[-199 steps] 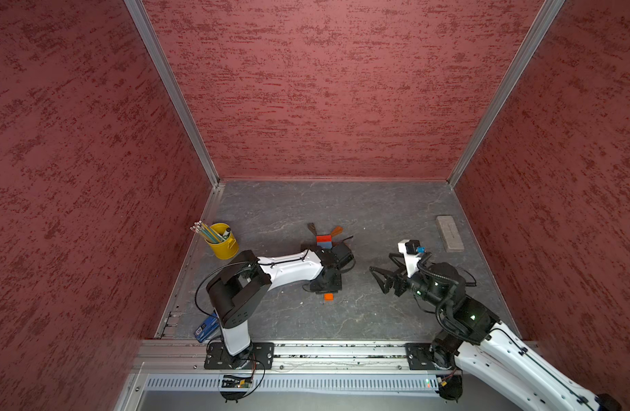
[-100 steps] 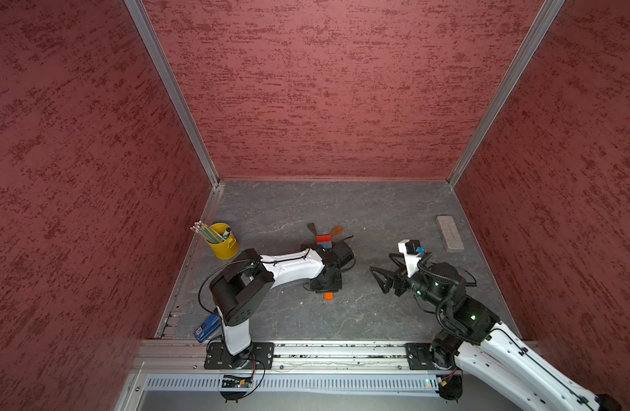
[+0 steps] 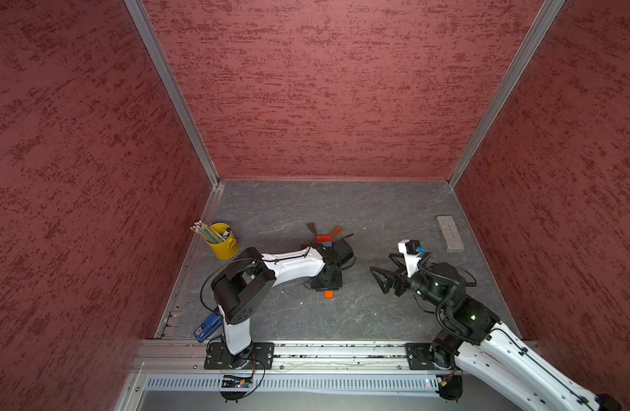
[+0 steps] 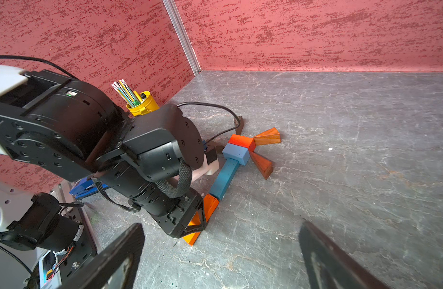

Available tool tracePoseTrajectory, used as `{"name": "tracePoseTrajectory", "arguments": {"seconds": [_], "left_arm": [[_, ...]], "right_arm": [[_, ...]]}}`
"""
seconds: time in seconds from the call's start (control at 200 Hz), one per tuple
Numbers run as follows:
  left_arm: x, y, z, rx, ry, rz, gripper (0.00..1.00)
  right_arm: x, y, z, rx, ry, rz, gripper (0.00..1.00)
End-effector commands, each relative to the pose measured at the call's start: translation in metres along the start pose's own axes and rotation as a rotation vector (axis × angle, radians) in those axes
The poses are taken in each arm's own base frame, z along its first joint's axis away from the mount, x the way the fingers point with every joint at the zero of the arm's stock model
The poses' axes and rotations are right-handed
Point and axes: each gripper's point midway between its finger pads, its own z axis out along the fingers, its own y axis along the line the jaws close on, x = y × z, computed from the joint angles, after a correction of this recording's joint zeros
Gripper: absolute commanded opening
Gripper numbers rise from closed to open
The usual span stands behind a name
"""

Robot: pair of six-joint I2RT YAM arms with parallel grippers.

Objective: Assemble a small pinwheel with building blocks
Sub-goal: Assemble the building block at the center of the board.

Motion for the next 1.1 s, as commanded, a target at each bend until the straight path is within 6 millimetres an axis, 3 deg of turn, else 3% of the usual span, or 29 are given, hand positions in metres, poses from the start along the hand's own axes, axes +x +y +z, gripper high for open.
{"name": "tracePoseTrajectory", "arguments": {"seconds": [0.0, 0.351, 1.097], "left_arm": [[-0.007, -0.003, 0.0, -0.003, -0.015, 0.006, 0.37], [-0.01, -0.004, -0.002, 0.002, -0.027, 0.003, 0.42], [-0.021, -0.004, -0.007, 0.007, -0.054, 0.002, 0.37]], "right_arm": [[-0.003, 0.002, 0.0, -0.016, -0.021, -0.001, 0.99], [-0.003, 0.002, 0.0, -0.017, -0.02, 0.002, 0.99], [-0.001, 0.002, 0.001, -0.018, -0.016, 0.005, 0.99]]}}
